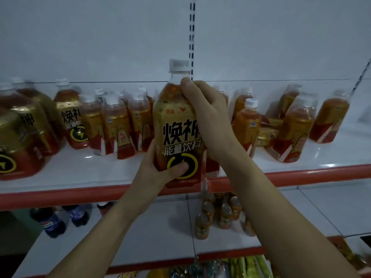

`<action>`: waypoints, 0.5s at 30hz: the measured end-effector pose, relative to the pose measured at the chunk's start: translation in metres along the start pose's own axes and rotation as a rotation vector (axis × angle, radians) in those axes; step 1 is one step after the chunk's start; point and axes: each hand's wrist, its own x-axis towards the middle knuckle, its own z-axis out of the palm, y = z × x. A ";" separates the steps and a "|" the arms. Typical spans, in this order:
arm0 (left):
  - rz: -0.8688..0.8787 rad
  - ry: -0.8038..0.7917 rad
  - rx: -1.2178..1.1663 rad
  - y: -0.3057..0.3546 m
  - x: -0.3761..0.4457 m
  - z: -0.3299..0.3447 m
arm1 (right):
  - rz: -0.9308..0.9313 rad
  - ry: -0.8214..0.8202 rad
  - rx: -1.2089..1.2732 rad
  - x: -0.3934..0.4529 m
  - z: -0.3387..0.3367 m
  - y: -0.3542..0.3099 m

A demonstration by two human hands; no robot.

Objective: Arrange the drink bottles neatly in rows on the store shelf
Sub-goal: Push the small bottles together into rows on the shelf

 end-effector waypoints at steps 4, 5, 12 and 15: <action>0.070 0.063 0.165 0.010 0.004 -0.038 | -0.010 0.021 0.090 0.013 0.036 0.017; 0.092 0.090 0.217 0.012 0.005 -0.047 | -0.013 0.023 0.111 0.016 0.045 0.023; 0.135 0.199 0.364 0.002 0.009 -0.106 | -0.022 0.007 0.165 0.022 0.118 0.059; 0.125 0.194 0.427 -0.007 0.009 -0.142 | -0.030 -0.019 0.149 0.023 0.150 0.069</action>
